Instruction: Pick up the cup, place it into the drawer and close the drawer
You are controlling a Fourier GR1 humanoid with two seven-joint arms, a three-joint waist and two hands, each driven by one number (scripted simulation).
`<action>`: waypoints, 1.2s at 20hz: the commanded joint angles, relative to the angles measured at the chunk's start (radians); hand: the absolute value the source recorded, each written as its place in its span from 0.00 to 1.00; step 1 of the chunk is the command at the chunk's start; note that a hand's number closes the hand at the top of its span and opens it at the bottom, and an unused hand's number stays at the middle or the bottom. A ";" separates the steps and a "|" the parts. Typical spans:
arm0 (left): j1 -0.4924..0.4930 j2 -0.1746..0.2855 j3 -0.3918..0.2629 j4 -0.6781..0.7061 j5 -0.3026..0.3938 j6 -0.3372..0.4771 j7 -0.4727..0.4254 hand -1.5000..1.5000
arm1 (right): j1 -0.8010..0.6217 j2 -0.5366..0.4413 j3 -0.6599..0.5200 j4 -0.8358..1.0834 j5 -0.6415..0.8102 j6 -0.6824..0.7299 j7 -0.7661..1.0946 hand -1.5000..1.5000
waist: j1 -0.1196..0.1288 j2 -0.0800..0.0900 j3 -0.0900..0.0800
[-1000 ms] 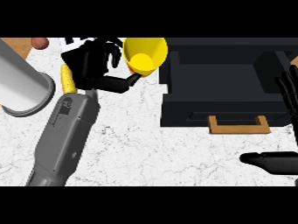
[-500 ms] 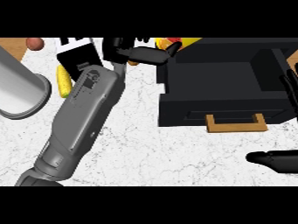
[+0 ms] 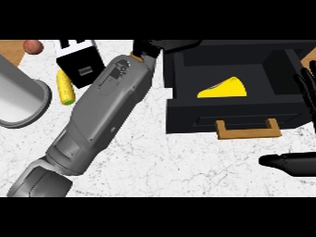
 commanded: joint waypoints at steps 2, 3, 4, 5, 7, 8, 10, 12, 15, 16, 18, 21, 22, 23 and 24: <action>-0.071 0.000 -0.065 0.150 0.082 0.032 -0.045 1.00 | -0.006 -0.014 -0.025 0.019 -0.027 0.016 -0.005 0.00 | -0.015 0.004 0.000; -0.051 0.000 -0.093 0.150 0.085 0.024 -0.055 1.00 | -0.052 -0.020 -0.028 0.022 -0.032 0.004 0.028 0.00 | -0.007 0.003 0.000; -0.076 0.000 -0.117 0.139 0.119 0.033 -0.016 1.00 | -0.008 -0.004 -0.011 0.033 -0.007 0.012 -0.028 0.00 | -0.008 0.002 0.000; -0.040 0.000 -0.132 0.159 0.119 0.018 -0.082 1.00 | 0.033 0.015 0.014 -0.015 0.017 0.004 -0.038 0.00 | -0.012 0.002 0.000; -0.056 0.000 -0.182 0.186 0.162 0.036 -0.075 1.00 | -0.018 0.012 0.021 -0.009 0.010 -0.007 0.012 0.00 | -0.023 0.005 0.000; -0.037 0.000 -0.213 0.177 0.173 0.072 -0.062 1.00 | 0.044 0.003 -0.014 -0.009 -0.019 0.021 -0.041 0.00 | -0.028 0.003 0.001; -0.038 0.000 -0.279 0.196 0.202 0.120 -0.077 1.00 | -0.048 -0.010 -0.004 0.037 -0.033 0.028 -0.010 0.00 | -0.050 0.011 0.001; -0.050 0.000 -0.355 0.159 0.202 0.150 0.000 1.00 | -0.021 0.021 0.034 0.021 0.028 -0.009 -0.010 0.00 | -0.032 0.004 0.001; -0.110 0.000 -0.348 0.261 0.189 0.114 0.013 1.00 | -0.030 -0.011 -0.019 0.043 -0.008 0.016 -0.050 0.00 | -0.039 0.012 0.001; -0.076 0.000 -0.392 0.237 0.194 0.122 0.005 0.00 | 0.005 0.019 0.031 -0.007 0.011 0.004 -0.001 0.00 | -0.041 0.009 0.001; -0.040 0.000 -0.431 0.231 0.207 0.127 0.003 0.00 | 0.022 -0.032 -0.024 -0.023 -0.066 0.068 -0.013 0.00 | -0.051 0.009 0.001; -0.067 0.000 -0.498 0.239 0.209 0.151 0.072 0.00 | -0.002 -0.006 -0.001 -0.033 -0.032 0.031 -0.014 0.00 | -0.057 0.010 0.001; -0.067 0.000 -0.503 0.263 0.205 0.155 0.049 0.00 | 0.005 0.004 0.006 0.000 -0.017 0.029 -0.039 0.00 | -0.059 0.014 0.001; -0.087 0.000 -0.505 0.270 0.215 0.143 0.067 0.00 | -0.041 -0.028 -0.011 0.030 -0.034 0.046 -0.020 0.00 | -0.059 0.017 0.001; -0.070 0.000 -0.537 0.251 0.214 0.195 0.077 0.00 | -0.018 -0.010 0.005 -0.005 -0.027 0.037 -0.015 0.00 | -0.062 0.014 0.001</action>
